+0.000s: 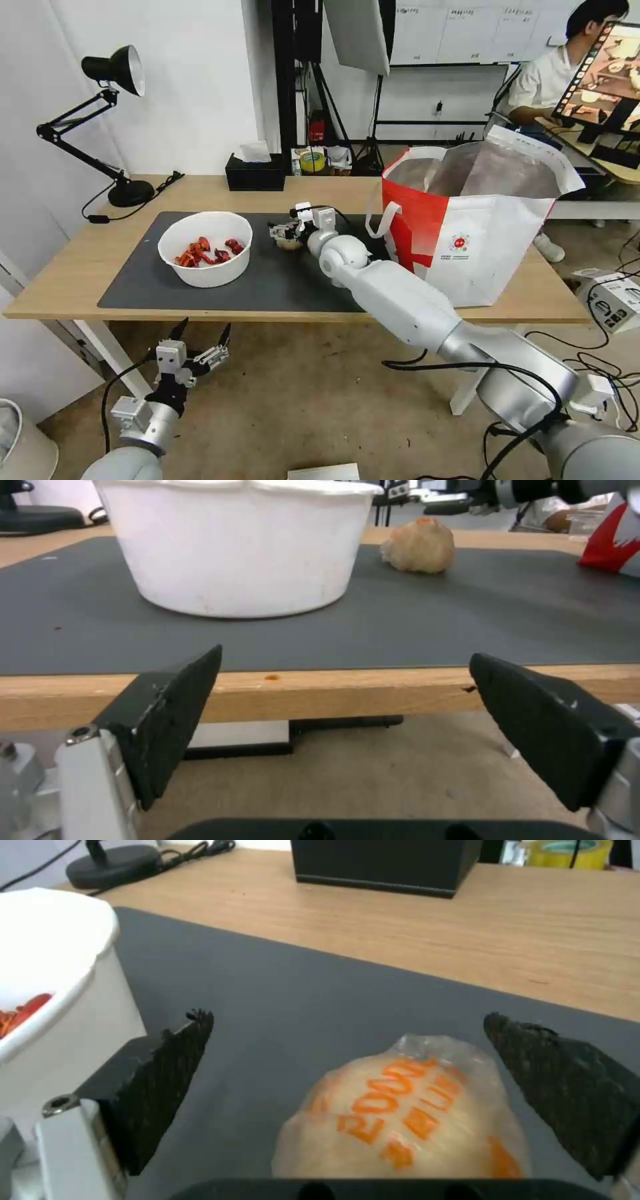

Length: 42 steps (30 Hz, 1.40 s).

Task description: Pick up the trash from the table and place it into the takeout bag.

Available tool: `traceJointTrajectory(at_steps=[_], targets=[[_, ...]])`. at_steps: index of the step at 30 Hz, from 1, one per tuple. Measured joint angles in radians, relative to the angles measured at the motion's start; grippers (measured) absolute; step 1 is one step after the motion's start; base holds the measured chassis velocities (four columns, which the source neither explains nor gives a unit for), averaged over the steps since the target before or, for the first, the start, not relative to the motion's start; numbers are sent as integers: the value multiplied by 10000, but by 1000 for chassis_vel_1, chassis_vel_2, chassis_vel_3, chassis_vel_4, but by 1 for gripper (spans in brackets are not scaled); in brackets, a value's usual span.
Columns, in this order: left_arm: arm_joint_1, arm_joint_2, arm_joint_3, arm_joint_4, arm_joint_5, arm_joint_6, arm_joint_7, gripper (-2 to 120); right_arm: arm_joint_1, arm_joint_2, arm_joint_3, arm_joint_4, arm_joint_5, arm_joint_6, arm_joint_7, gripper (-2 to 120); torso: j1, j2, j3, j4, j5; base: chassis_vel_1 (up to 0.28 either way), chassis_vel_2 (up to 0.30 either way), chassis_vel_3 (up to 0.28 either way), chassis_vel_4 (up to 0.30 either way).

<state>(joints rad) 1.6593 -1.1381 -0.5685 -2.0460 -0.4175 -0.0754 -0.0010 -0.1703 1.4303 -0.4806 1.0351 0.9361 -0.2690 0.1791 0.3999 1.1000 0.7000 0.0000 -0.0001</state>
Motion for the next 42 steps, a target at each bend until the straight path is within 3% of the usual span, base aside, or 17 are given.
traceJointTrajectory(at_steps=[8,30,34,36,42], targets=[[-40,0,48,1,-7,7,0,100,171,432,-8,-701,-200,-125,-186,100,0,0,0,1,0,0,0,0,0],[101,-45,36,-21,5,-13,17,100,-42,478,-34,-979,-359,-219,-212,100,0,0,-1,0,1,0,0,0,0],[109,-63,35,-21,24,-30,21,100,-110,461,-37,-983,-367,-214,-215,91,0,0,-1,0,1,0,0,0,0],[103,-62,35,-21,27,-35,22,100,-163,406,-39,-975,-371,-196,-215,79,0,0,-1,0,1,0,0,0,0],[69,-35,42,-20,27,-37,22,100,-240,330,-29,-920,-389,-141,-209,61,0,0,-1,0,2,0,0,0,0]])
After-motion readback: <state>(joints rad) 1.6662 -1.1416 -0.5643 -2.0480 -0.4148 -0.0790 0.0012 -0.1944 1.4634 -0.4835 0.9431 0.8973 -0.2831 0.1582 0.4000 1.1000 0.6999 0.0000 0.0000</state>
